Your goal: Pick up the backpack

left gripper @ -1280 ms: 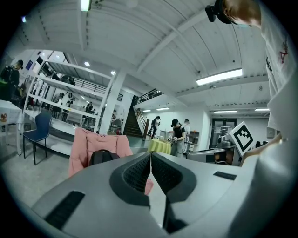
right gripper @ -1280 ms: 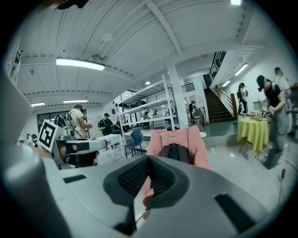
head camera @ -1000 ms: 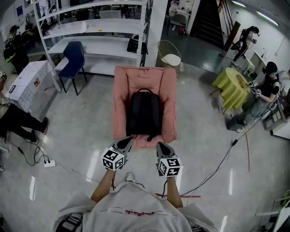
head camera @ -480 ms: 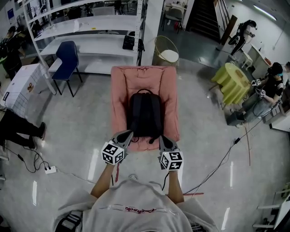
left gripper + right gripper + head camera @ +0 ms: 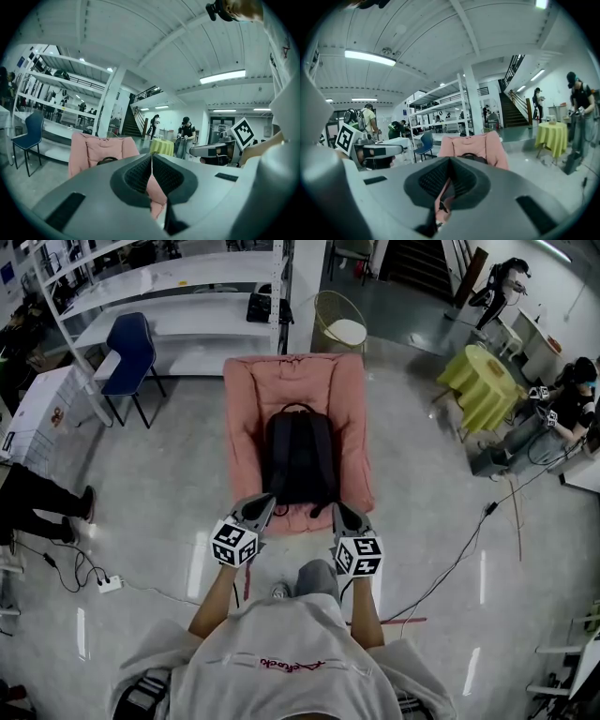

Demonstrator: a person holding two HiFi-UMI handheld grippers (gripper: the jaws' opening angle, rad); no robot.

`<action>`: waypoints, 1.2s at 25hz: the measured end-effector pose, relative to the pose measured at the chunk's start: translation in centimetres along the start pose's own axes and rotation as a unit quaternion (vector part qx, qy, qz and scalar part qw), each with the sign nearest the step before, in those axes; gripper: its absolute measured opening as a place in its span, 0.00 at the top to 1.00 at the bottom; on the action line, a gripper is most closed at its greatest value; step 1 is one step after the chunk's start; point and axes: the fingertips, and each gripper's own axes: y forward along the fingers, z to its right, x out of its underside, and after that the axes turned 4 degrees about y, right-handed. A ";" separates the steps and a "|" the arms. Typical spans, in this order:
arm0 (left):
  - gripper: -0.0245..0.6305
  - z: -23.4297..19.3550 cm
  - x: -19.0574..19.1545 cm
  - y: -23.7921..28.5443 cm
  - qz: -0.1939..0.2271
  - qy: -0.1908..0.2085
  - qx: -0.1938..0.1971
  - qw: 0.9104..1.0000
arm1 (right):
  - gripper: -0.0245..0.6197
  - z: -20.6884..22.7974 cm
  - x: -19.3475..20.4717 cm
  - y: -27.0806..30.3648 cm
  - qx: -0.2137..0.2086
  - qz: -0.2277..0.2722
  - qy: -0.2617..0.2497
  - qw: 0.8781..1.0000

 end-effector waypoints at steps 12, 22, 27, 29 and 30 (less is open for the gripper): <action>0.94 -1.6 0.2 3.3 -0.004 -0.004 -0.008 1.000 | 0.93 2.2 0.0 3.4 -0.013 -0.009 0.005 1.000; 0.94 -5.5 -1.1 10.0 -0.009 -0.001 -0.022 1.000 | 0.93 6.5 -2.6 9.9 -0.031 -0.013 0.004 0.999; 0.94 -7.9 -2.1 13.9 -0.012 -0.001 -0.033 0.999 | 0.93 9.1 -4.7 14.0 -0.041 -0.013 0.004 0.999; 0.94 -8.8 -2.6 15.6 -0.013 -0.002 -0.039 0.999 | 0.93 10.3 -5.8 15.6 -0.047 -0.013 0.003 0.999; 0.94 -9.3 -3.0 16.4 -0.013 -0.003 -0.043 0.999 | 0.93 10.9 -6.3 16.5 -0.050 -0.014 0.003 0.999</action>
